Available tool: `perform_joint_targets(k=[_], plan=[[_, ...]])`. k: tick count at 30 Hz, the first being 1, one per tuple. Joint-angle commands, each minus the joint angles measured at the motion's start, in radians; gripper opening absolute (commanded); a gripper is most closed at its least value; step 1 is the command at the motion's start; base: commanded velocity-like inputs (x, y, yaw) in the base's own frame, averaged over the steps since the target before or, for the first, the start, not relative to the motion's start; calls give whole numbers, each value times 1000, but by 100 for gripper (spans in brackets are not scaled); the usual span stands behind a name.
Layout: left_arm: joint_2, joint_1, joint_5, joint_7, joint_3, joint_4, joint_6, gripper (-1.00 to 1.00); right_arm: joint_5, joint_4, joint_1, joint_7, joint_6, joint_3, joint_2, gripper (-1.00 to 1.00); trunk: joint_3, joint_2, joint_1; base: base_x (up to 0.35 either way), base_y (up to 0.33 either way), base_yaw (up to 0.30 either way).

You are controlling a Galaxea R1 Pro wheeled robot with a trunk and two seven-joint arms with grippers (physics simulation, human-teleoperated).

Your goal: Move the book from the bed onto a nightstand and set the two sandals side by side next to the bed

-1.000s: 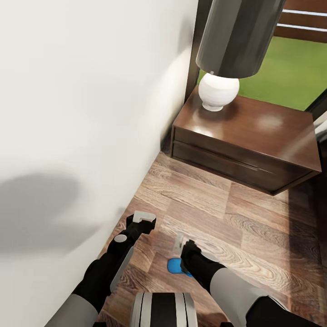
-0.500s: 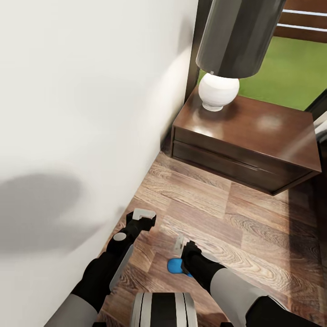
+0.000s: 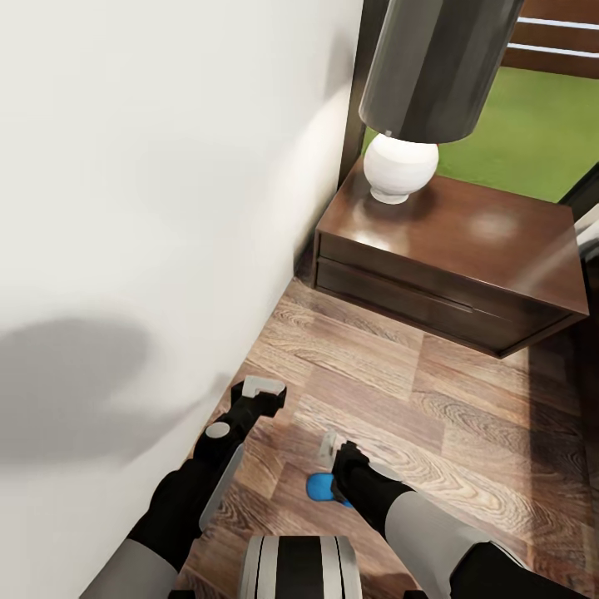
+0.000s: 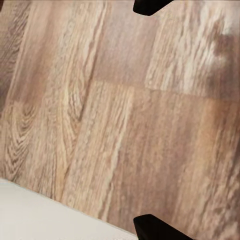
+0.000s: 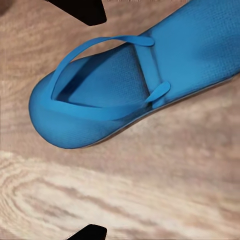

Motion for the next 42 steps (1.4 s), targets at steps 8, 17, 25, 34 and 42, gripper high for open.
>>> perform_joint_targets(k=[8, 17, 25, 34, 42], plan=[[0, 0, 8, 5, -2, -20, 7, 100, 9, -1, 0, 8, -30, 2, 0, 100, -1, 0, 0, 0, 0, 0], [0, 1, 8, 5, -3, -37, 9, 100, 9, 0, 0, 8, -40, 1, 0, 100, -12, -1, 1, 0, 0, 0], [0, 1, 8, 5, -4, -54, 11, 100, 9, 0, 0, 8, -41, 1, 0, 100, -32, -2, 3, 0, 0, 0], [0, 1, 8, 5, -4, -61, 12, 100, 9, 0, 0, 8, -42, 1, 0, 100, -47, -3, 5, 0, 0, 0], [0, 1, 8, 5, -4, -62, 12, 100, 9, 0, 0, 8, -43, 1, 0, 100, -47, -3, 5, 0, 0, 0]])
